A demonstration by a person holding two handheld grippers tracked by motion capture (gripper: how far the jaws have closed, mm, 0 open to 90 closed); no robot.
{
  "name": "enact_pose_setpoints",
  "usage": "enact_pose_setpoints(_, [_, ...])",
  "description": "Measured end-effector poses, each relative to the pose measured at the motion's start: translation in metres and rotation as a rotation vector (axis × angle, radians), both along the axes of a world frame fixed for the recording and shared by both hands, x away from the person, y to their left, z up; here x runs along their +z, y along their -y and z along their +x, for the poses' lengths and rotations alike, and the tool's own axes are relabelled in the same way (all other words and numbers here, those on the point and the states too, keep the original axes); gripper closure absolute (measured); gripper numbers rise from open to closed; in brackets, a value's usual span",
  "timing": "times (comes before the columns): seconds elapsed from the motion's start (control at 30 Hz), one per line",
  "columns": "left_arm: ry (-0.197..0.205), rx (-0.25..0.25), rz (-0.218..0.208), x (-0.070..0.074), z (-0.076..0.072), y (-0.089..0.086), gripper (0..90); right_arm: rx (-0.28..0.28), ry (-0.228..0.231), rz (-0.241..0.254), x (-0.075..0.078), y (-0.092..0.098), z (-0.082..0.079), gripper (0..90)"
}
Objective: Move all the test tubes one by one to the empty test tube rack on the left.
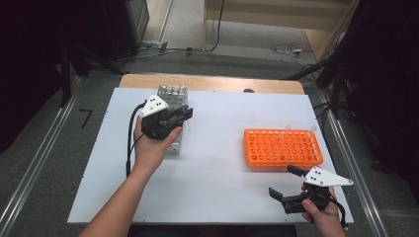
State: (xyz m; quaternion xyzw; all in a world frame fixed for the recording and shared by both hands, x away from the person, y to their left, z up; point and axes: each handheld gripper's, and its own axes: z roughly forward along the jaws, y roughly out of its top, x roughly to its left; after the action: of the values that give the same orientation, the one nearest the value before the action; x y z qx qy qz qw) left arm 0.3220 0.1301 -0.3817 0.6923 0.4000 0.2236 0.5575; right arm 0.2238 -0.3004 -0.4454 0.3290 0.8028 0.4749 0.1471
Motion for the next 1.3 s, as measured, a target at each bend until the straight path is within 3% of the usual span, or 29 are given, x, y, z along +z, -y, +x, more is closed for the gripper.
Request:
enact_pose_setpoints(0.13, [-0.006, 0.027, -0.010, 0.002, 0.014, -0.007, 75.7, -0.010, 0.000, 0.001, -0.001, 0.003, 0.001, 0.0])
enact_pose_setpoints(0.7, [-0.004, 0.138, 0.022, 0.003, 0.079, -0.018, 75.6, -0.033, -0.001, 0.014, -0.002, 0.008, 0.003, 0.0])
enact_pose_setpoints(0.97, [-0.010, 0.207, 0.028, -0.004, 0.113, -0.019, 75.6, -0.044, 0.002, 0.018, -0.002, 0.011, 0.003, 0.0])
enact_pose_setpoints(1.1, [-0.019, 0.241, 0.005, -0.009, 0.126, -0.020, 75.6, -0.045, 0.000, 0.023, -0.001, 0.012, 0.002, 0.0])
enact_pose_setpoints(1.3, [-0.021, 0.289, 0.020, -0.020, 0.140, -0.021, 75.7, -0.044, -0.006, 0.029, -0.003, 0.014, 0.003, 0.0])
